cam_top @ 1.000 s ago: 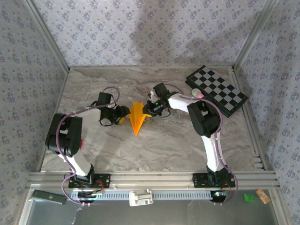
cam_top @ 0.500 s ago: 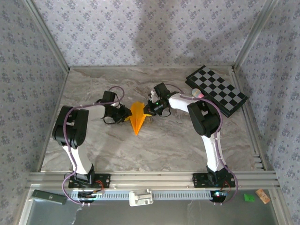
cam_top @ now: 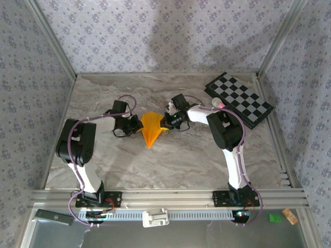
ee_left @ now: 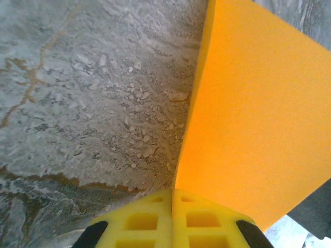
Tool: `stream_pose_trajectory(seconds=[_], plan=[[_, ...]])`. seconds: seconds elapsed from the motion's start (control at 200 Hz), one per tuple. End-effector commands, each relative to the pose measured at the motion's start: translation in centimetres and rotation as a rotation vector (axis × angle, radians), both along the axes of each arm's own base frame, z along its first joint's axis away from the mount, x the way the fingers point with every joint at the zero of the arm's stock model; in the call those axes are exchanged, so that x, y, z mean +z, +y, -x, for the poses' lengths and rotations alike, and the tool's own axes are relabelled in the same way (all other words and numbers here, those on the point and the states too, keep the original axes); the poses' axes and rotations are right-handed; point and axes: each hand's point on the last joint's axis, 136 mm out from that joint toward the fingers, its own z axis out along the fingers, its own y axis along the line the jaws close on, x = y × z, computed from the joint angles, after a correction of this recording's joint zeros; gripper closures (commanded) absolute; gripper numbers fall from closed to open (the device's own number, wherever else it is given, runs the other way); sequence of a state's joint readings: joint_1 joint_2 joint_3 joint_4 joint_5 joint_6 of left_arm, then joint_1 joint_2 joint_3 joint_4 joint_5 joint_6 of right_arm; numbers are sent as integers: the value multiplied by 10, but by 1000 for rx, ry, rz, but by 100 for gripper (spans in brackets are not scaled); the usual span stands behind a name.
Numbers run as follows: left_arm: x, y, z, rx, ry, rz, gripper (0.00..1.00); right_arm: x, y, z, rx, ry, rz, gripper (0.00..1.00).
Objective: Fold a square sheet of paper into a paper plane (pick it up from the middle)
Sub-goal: Turn over a paper plane at the center of the table, then move the paper plane to the center of the table.
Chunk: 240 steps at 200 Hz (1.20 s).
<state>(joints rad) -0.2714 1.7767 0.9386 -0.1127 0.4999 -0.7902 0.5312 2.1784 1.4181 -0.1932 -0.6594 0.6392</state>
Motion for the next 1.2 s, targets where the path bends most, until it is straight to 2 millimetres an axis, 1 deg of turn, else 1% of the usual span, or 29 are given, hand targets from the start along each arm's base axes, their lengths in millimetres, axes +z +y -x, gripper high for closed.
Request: stream_pose_trajectory(seconds=[0.0, 0.125, 0.175, 0.22, 0.29, 0.38, 0.5, 0.61, 0.69, 0.92, 1.004, 1.119, 1.194], plan=[[10, 3, 1, 16, -17, -14, 88, -3, 0, 2, -13, 2, 13, 99], [27, 12, 1, 37, -49, -59, 73, -1, 0, 1, -11, 2, 15, 98], [35, 15, 2, 46, -68, -78, 69, -1, 0, 0, -11, 2, 16, 98], [43, 15, 5, 42, -87, -84, 68, -1, 0, 0, -11, 1, 19, 98], [51, 11, 12, 23, -100, -96, 67, -1, 0, 1, -10, 5, 21, 98], [56, -5, 25, -38, -111, -112, 67, -2, 0, 2, -10, 9, 22, 98], [53, -23, 37, -111, -95, -135, 67, -2, 0, 3, -7, 9, 23, 98], [42, -34, 43, -158, -64, -163, 67, -3, 0, 2, -6, 12, 26, 98], [34, -39, 44, -181, -48, -179, 66, -3, 0, 2, -8, 13, 27, 98], [20, -54, 44, -239, -21, -197, 63, -2, 1, 1, -9, 13, 20, 98], [15, -57, 45, -259, -12, -213, 62, 0, 2, 0, -6, 11, 16, 98], [4, -56, 48, -281, 11, -263, 61, 5, 3, 0, -4, 8, 6, 97], [2, -55, 49, -293, 16, -285, 60, 8, 4, -2, -2, 5, 0, 97]])
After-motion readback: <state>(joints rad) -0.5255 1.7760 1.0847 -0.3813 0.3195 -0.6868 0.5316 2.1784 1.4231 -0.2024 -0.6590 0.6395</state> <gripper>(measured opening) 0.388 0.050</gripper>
